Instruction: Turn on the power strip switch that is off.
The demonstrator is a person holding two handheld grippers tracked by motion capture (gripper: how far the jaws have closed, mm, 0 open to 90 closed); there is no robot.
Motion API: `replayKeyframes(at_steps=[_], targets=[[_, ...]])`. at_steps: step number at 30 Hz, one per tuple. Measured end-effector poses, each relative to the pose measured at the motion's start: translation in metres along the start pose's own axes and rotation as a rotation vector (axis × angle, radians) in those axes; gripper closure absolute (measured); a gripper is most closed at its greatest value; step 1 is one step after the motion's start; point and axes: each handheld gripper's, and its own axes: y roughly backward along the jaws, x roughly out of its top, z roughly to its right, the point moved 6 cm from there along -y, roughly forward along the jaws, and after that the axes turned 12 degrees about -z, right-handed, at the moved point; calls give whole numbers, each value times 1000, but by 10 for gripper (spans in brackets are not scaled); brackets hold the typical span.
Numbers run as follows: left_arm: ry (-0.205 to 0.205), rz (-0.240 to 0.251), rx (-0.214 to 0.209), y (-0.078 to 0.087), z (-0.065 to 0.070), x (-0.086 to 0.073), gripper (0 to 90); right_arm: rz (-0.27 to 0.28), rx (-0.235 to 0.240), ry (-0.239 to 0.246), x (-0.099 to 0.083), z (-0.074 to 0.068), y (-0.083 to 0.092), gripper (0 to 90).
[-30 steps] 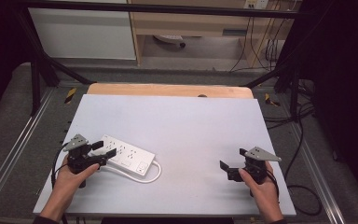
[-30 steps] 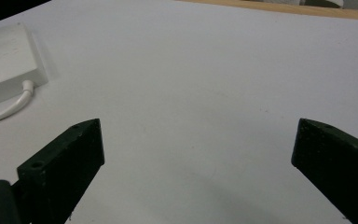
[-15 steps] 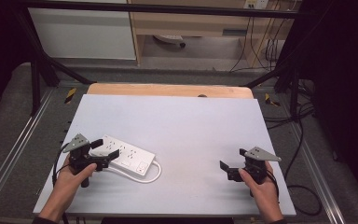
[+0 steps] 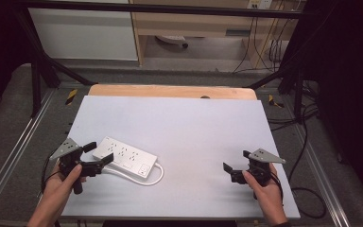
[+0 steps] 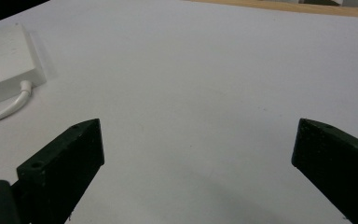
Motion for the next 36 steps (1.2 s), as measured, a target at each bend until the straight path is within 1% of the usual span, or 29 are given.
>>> replayKeyframes(at_steps=[4, 6, 8, 11, 13, 19, 21, 26, 33, 36], targets=[[2, 3, 10, 8, -3, -6, 74, 0, -2, -1, 0, 0, 0, 27], [6, 4, 5, 12, -3, -9, 74, -4, -1, 0, 0, 0, -1, 27], [10, 15, 12, 16, -5, -12, 75, -5, 0, 0, 0, 0, -1, 27], [24, 30, 6, 22, -7, -15, 76, -5, -1, -2, 0, 0, -1, 27], [30, 44, 12, 26, -8, -17, 76, -5, -2, -4, -1, 0, -1, 27], [35, 56, 29, 35, -14, -25, 76, -6, -4, -2, -1, 1, -1, 27], [35, 56, 36, 36, -17, -28, 75, -6, -5, -3, -1, 1, -1, 27], [52, 49, 50, 35, -24, -38, 77, -7, -5, -3, -1, 1, -1, 27], [55, 37, 59, 32, -30, -48, 81, -13, -11, -1, -2, 2, -1, 27], [48, 28, 72, 31, -33, -51, 81, -20, -17, 1, -3, 3, -2, 27]])
